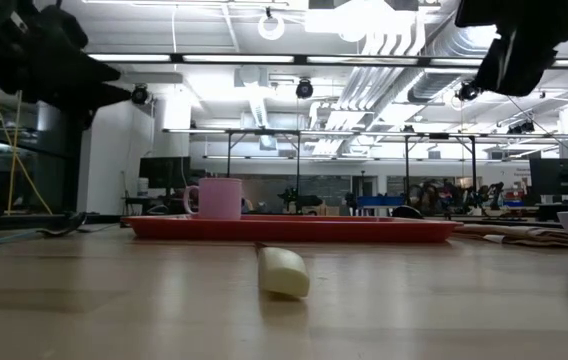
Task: Set up tray
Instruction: Put the white plate on the red tray to the bottom right of the pink mug
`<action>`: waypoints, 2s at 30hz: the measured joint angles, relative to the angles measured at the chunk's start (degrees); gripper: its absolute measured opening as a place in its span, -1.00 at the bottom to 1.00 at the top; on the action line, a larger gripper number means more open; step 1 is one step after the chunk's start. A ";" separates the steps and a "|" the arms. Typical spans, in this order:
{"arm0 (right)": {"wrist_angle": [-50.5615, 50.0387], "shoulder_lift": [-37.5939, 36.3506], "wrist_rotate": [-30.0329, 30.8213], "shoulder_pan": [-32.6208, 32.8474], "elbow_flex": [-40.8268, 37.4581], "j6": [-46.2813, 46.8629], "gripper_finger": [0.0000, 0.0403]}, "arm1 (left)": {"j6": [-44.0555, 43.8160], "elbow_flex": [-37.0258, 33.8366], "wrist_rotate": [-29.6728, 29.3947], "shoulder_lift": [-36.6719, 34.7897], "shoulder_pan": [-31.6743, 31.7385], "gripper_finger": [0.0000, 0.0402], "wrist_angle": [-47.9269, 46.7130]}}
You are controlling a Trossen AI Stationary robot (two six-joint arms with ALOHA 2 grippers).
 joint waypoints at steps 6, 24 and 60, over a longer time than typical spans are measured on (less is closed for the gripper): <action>-1.04 5.69 -3.09 0.00 0.00 -5.04 -0.85 | 0.60 0.64 -0.76 -0.32 0.00 0.05 -0.99; -2.92 15.04 -7.99 0.00 0.00 -11.89 -0.38 | 3.44 -2.84 -1.00 0.00 0.00 0.05 5.31; -1.40 15.11 -6.11 -0.02 -5.55 -16.11 -0.34 | 4.73 -5.82 -2.55 0.05 0.00 0.05 8.10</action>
